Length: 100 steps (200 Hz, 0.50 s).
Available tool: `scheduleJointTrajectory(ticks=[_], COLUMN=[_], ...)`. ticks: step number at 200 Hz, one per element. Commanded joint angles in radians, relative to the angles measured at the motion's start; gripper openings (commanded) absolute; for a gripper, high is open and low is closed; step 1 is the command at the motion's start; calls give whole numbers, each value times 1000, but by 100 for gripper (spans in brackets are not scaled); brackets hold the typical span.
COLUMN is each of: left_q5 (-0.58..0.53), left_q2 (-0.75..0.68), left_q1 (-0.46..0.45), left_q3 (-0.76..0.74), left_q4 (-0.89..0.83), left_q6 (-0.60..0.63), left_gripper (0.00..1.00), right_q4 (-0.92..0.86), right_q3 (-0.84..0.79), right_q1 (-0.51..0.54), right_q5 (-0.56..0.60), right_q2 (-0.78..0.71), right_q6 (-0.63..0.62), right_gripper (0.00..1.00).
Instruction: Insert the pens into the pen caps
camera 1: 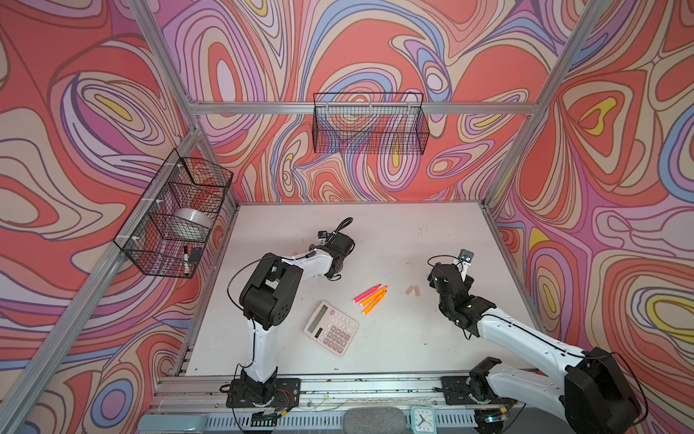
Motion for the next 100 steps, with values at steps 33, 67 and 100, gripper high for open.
scheduleJointTrajectory(ticks=[33,67,100], left_q5=[-24,-16,-28], left_q2=[30,32,1], left_q1=[3,4,4], left_q3=[39,62,69], left_q4=[-50,-71,-82], left_q6=[-35,-34,-21], left_gripper=[20,30,38], right_q4=[20,35,45], right_q3=[14,-4,-10], right_q1=[-7,-7,-6], right_q5=[15,13,10], right_q2=[57,34,29], right_q6=[-4,-7,-10], right_gripper=[76,77,77])
